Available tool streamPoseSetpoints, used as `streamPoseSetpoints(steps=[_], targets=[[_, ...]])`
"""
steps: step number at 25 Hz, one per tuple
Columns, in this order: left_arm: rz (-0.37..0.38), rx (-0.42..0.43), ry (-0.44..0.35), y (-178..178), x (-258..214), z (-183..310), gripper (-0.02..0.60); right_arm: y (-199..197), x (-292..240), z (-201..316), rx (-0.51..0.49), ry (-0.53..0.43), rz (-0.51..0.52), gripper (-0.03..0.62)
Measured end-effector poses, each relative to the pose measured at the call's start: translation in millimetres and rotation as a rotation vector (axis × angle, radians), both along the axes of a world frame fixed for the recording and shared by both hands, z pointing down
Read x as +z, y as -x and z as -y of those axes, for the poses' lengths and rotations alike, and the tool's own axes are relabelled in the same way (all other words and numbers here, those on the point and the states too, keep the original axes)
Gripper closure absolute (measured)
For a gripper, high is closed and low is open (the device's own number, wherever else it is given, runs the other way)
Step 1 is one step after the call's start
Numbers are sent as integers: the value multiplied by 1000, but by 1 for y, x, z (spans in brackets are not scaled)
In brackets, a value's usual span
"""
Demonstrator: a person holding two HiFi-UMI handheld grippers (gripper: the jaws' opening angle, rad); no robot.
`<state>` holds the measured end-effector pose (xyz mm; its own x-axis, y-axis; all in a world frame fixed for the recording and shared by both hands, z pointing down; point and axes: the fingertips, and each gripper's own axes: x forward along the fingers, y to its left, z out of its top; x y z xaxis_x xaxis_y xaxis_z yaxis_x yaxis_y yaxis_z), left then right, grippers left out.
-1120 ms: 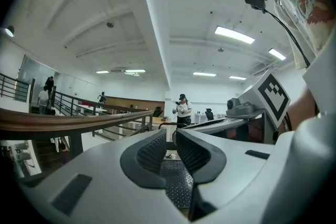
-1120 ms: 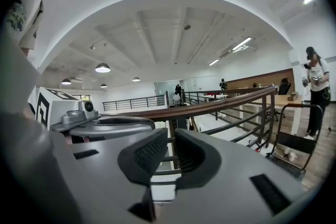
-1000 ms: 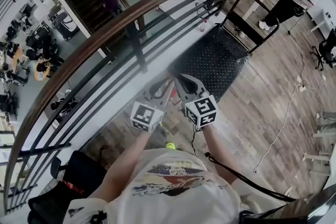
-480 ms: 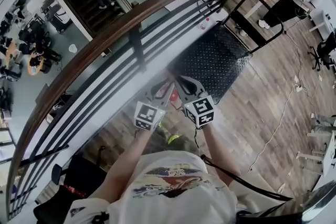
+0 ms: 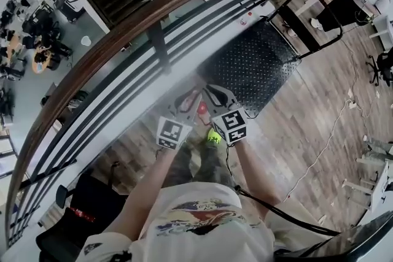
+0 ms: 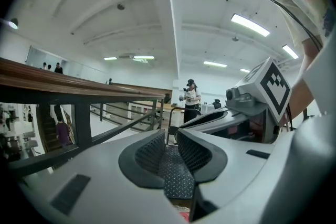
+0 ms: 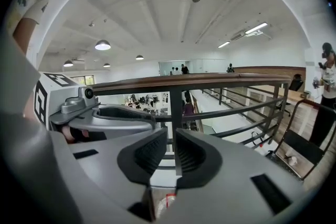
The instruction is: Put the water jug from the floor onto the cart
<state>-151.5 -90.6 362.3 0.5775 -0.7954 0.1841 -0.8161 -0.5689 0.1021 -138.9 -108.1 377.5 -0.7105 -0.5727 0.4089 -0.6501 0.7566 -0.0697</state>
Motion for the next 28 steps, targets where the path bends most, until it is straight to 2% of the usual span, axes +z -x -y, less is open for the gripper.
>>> streamPoseSetpoints(steps=[3, 11, 20, 22, 28], targets=[[10, -38, -34, -1, 15, 13, 529, -2, 20, 12, -12, 11, 45, 562], [38, -166, -25, -6, 67, 57, 529, -10, 70, 50, -58, 26, 120, 562], [48, -291, -2, -10, 112, 46, 529, -12, 112, 45, -141, 56, 164, 562], [42, -302, -13, -9, 119, 49, 529, -11, 121, 48, -140, 48, 169, 562], [35, -276, 40, -10, 163, 31, 529, -11, 156, 34, -131, 50, 123, 562]])
